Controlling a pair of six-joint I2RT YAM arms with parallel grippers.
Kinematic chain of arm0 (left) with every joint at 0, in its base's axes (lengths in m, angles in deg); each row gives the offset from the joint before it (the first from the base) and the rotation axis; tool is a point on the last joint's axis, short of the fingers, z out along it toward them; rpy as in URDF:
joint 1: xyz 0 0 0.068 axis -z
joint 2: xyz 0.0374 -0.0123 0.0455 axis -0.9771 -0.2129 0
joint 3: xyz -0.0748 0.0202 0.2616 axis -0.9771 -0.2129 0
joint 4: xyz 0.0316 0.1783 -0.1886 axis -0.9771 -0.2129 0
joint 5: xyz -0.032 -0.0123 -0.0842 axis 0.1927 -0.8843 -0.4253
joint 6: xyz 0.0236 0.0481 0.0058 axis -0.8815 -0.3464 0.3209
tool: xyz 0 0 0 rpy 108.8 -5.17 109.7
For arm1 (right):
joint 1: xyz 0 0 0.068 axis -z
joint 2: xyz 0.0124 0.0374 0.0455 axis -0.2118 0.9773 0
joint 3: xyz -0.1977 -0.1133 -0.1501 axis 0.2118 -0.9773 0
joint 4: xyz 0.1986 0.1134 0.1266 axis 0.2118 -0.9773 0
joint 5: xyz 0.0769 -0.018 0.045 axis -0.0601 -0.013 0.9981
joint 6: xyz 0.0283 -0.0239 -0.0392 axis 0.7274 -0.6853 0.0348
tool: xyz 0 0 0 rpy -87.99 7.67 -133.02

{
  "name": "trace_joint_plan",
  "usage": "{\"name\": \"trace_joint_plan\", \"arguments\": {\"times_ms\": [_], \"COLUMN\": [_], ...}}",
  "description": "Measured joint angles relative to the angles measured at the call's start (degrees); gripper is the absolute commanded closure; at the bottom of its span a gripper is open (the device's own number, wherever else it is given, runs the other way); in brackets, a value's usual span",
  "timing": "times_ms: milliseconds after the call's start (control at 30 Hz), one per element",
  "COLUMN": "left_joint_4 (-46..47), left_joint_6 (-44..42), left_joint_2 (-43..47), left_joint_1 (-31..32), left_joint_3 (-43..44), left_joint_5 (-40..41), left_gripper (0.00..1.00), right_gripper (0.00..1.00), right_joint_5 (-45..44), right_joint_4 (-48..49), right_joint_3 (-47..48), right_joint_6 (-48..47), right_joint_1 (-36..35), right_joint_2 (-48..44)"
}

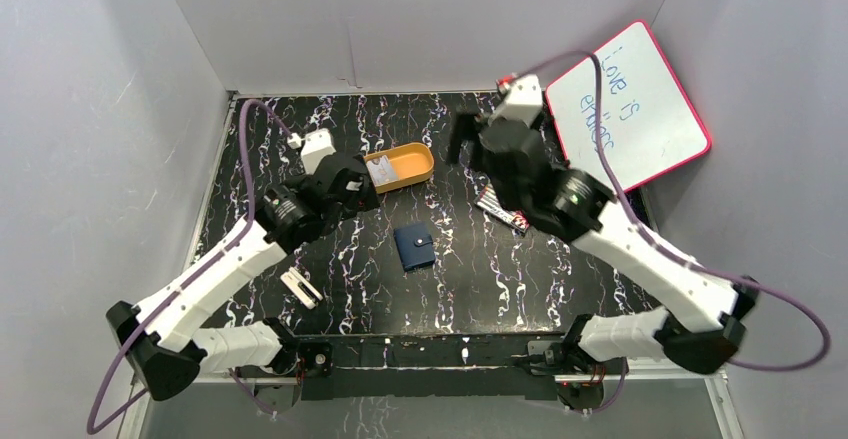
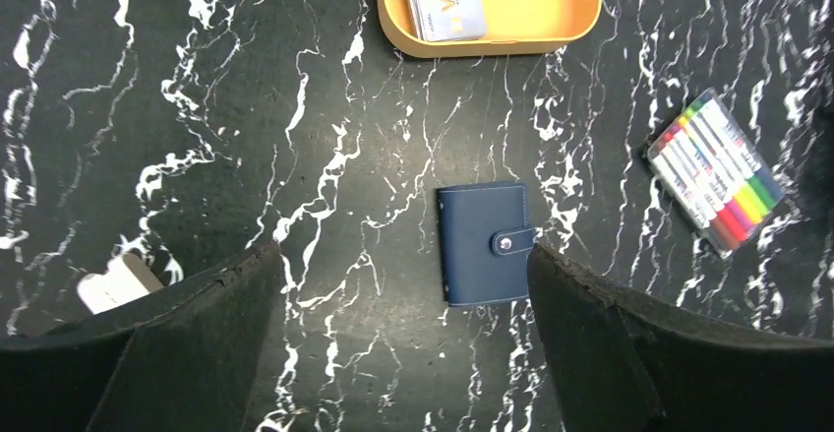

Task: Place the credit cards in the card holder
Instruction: Reset both arms

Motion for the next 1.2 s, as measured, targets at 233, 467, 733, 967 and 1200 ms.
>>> {"name": "trace_joint_plan", "arguments": {"times_ms": [233,467,733,967,1200], "left_joint_4": [-3.7,5.7,9.5,9.2,10.7], "left_joint_6": [-10.4,-22.4,-29.2,-30.6,-30.0], "left_joint_2": [-3.3,7.3,11.1,13.0,17.2], "left_joint_1": [0.0,0.0,0.0,0.0,0.0], "left_joint_3": [14.6,21.3,21.4,11.4,7.5], "left_joint_5": [-0.4,-0.6,2.5,0.5,0.9], "left_gripper": [0.05,0.05,0.04,0.04,0.04], "right_gripper": [0.01,0.01,0.01,0.01,0.01], "right_joint_5": [-1.0,-0.2,-4.4,4.7,5.3], "right_joint_4": [0.5,16.6,38.5,33.5,22.3], "right_joint_3": [21.8,17.3,-12.5,-21.2,-11.8], "right_joint_6": [-11.8,-30.1,-44.5,-37.7,-25.6], "right_joint_1": [-0.1,-0.1,0.0,-0.2,-0.1], "right_joint_2": [9.0,-4.2,-8.1,-19.7,-20.4]}}
